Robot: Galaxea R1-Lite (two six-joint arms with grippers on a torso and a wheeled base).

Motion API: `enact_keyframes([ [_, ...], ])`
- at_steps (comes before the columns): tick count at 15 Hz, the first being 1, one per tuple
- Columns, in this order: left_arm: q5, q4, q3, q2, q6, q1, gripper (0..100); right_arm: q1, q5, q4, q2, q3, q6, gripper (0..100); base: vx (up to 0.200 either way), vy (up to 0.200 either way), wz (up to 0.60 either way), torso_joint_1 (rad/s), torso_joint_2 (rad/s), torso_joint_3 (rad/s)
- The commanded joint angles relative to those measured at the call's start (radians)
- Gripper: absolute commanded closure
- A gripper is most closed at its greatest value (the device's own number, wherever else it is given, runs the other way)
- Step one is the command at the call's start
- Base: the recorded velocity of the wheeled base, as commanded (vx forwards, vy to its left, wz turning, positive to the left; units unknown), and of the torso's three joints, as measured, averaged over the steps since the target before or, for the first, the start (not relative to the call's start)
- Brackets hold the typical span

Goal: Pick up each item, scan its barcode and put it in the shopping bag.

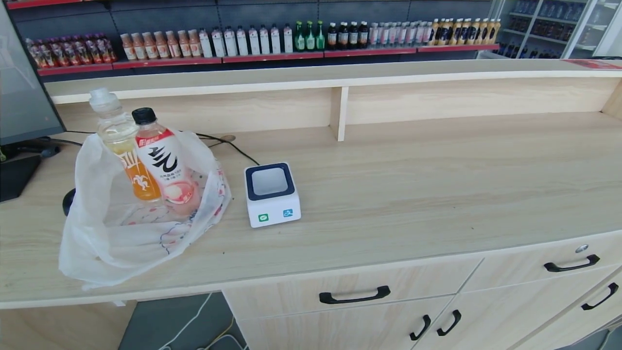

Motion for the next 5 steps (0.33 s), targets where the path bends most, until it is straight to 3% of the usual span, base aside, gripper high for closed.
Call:
enact_keyframes([
  [1,0.002,0.0,0.0,0.0,0.0,0.0,0,-0.001,0.0,-0.001,0.001,0.0,-0.001,0,0.0,0.0,0.0,0.0,0.0,0.0],
  [5,0.002,0.0,0.0,0.0,0.0,0.0,0,-0.001,0.0,-0.001,0.001,0.0,0.008,0,0.0,0.0,0.0,0.0,0.0,0.0],
])
